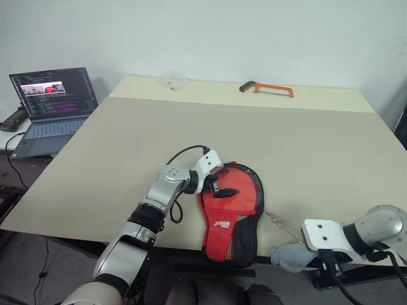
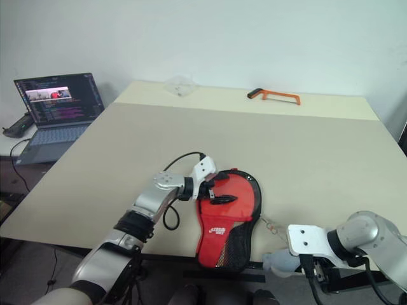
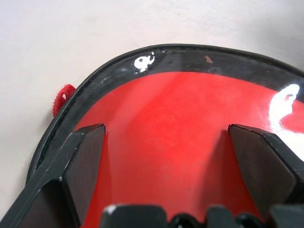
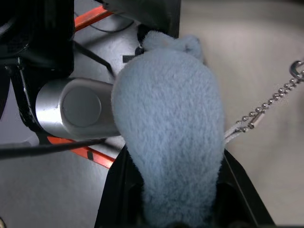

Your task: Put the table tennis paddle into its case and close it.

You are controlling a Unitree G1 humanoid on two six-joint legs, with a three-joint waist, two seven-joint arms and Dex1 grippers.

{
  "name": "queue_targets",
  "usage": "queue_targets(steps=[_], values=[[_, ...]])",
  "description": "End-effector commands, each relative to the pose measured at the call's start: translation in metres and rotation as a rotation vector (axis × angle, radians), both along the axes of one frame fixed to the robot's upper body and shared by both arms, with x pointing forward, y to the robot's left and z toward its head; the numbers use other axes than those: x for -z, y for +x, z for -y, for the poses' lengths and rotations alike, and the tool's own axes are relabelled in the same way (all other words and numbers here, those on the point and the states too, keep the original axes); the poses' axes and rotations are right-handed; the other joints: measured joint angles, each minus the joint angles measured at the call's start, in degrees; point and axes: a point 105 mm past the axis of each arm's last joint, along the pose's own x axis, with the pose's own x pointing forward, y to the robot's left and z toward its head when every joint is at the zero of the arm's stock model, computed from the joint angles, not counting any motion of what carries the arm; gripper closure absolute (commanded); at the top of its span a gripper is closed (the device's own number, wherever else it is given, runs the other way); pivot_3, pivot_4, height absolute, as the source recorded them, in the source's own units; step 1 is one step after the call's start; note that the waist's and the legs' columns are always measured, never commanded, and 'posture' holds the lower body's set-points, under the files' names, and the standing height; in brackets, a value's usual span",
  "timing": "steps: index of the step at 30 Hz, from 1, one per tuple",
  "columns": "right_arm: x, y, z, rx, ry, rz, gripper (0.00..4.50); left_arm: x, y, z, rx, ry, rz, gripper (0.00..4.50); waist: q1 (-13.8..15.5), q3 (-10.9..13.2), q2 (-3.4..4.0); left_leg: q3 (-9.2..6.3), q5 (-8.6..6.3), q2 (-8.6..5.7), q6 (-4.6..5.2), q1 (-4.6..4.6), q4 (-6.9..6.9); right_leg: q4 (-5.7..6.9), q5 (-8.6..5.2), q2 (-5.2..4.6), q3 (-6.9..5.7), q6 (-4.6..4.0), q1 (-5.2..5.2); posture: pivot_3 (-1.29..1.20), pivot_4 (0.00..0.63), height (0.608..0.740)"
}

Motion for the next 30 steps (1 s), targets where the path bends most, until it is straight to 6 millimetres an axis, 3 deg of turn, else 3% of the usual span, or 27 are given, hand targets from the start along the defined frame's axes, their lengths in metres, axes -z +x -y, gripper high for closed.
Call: queue_targets(steps=[1, 8, 12, 17, 22, 26, 30], values=[[0.013, 0.001, -0.003, -0.002, -0.012, 0.001, 3.7, 0.034, -0.005, -0.011, -0.04, 0.108, -0.076, 0.0, -0.2, -0.2, -0.16, 0.0, 0.0, 0.03, 0.0, 0.02, 0.01, 0.01, 0.0, 0.03, 0.0, 0.0, 0.01, 0.0, 0.15, 0.74], [0.011, -0.004, -0.005, -0.046, -0.017, -0.014, 3.7, 0.038, -0.006, -0.016, -0.051, 0.116, -0.09, 0.0, -0.5, -0.5, -0.49, -0.01, -0.01, 0.14, -0.01, 0.36, 0.21, 0.09, -0.17, 0.06, 0.0, -0.4, 0.08, 0.0, 0.15, 0.74], [0.014, -0.002, -0.005, -0.049, -0.028, -0.009, 3.72, 0.013, -0.016, 0.004, 0.054, -0.039, -0.068, 0.0, -0.5, -0.5, -0.5, 0.03, -0.03, 0.13, -0.03, 0.33, 0.15, 0.04, -0.22, 0.04, -0.01, -0.46, 0.17, 0.0, 0.15, 0.74], [0.02, 0.0, -0.008, -0.06, -0.032, -0.003, 3.81, -0.012, -0.005, 0.002, 0.062, -0.059, 0.026, 0.0, -0.6, -0.5, -0.55, -0.05, -0.02, 0.23, -0.03, 0.23, 0.11, 0.17, -0.06, 0.18, -0.05, -0.19, 0.15, 0.0, 0.15, 0.74], [0.021, 0.002, -0.013, -0.069, -0.024, 0.004, 3.81, -0.032, -0.013, 0.015, 0.147, -0.144, 0.012, 0.0, -1.3, -0.5, -0.63, -0.03, -0.02, 0.24, -0.03, 0.24, 0.14, 0.21, -0.13, 0.19, -0.02, -0.31, 0.12, 0.0, 0.15, 0.74], [0.021, 0.003, -0.014, -0.079, -0.026, 0.003, 3.81, -0.009, -0.009, 0.022, 0.123, -0.058, -0.006, 0.0, -1.7, -0.4, -0.65, -0.05, -0.02, 0.24, -0.03, 0.23, 0.14, 0.22, -0.05, 0.2, -0.03, -0.18, 0.14, 0.0, 0.15, 0.74], [0.021, 0.002, -0.014, -0.086, -0.032, 0.001, 3.81, 0.039, -0.004, 0.014, 0.053, 0.128, -0.037, 0.0, -1.9, -0.6, -0.76, -0.06, -0.02, 0.24, -0.02, 0.25, 0.14, 0.23, -0.05, 0.21, -0.03, -0.18, 0.15, 0.0, 0.15, 0.74]])
